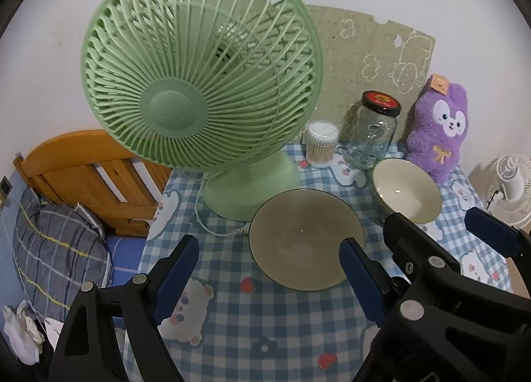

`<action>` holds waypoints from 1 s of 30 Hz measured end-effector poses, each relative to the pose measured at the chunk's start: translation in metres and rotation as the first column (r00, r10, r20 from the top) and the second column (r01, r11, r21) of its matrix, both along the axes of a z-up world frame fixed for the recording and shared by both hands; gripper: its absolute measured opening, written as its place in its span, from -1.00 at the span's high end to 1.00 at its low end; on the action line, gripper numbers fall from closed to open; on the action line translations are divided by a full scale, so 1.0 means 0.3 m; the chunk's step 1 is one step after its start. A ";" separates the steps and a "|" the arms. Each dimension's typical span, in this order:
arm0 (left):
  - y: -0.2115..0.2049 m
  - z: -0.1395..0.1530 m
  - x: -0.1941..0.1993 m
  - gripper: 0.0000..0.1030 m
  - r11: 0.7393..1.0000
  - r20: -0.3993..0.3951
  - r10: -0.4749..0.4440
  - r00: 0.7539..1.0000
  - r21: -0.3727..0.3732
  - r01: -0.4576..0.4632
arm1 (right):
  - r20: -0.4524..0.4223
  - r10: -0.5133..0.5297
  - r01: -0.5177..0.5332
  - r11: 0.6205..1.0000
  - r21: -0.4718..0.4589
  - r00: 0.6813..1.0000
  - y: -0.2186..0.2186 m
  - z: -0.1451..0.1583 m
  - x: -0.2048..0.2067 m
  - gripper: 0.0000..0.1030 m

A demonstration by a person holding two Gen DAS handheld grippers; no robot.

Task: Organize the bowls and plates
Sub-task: 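Move both grippers to the rim of the floral bowl by the green fan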

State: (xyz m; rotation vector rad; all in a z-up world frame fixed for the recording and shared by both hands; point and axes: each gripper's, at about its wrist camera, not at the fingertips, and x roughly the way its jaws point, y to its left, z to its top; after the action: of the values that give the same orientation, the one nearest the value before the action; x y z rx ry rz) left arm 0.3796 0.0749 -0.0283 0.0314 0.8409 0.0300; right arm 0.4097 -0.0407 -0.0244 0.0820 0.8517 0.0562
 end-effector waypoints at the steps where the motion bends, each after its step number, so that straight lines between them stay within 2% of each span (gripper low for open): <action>1: 0.003 -0.013 0.011 -0.69 1.000 -0.003 0.002 1.000 0.000 -0.002 | -0.003 -0.001 0.001 1.000 -0.004 1.000 0.004 -0.011 0.011 -0.54; 12: 0.029 -0.162 0.126 -0.54 1.000 -0.048 0.012 0.999 -0.014 -0.012 | -0.052 -0.007 0.006 1.000 -0.030 0.999 0.040 -0.156 0.124 -0.35; 15: 0.030 -0.196 0.150 -0.48 1.000 -0.058 0.006 0.998 -0.005 -0.007 | -0.067 -0.008 0.007 1.000 -0.021 0.998 0.046 -0.192 0.147 -0.22; 17: 0.032 -0.216 0.166 -0.46 1.000 -0.069 0.003 0.998 -0.004 -0.003 | -0.073 -0.014 0.013 1.000 -0.013 0.997 0.047 -0.214 0.161 -0.19; 24: 0.033 -0.268 0.201 -0.22 1.000 -0.088 -0.003 0.996 0.002 0.003 | -0.096 -0.016 0.014 1.000 -0.020 0.995 0.048 -0.265 0.197 -0.08; 27: 0.031 -0.285 0.210 -0.02 1.000 -0.094 -0.008 0.996 0.003 0.008 | -0.109 -0.018 0.016 1.000 -0.015 0.994 0.044 -0.284 0.206 0.06; 30: 0.031 -0.300 0.215 0.10 1.000 -0.095 -0.008 0.995 0.009 0.009 | -0.121 -0.011 0.009 1.000 -0.014 0.993 0.048 -0.302 0.215 0.19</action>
State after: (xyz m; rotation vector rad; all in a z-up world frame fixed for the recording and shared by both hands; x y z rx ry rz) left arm 0.4442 0.0841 -0.1183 0.0459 0.9355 0.0247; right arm 0.4742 -0.0262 -0.1149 0.0774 0.9724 0.0359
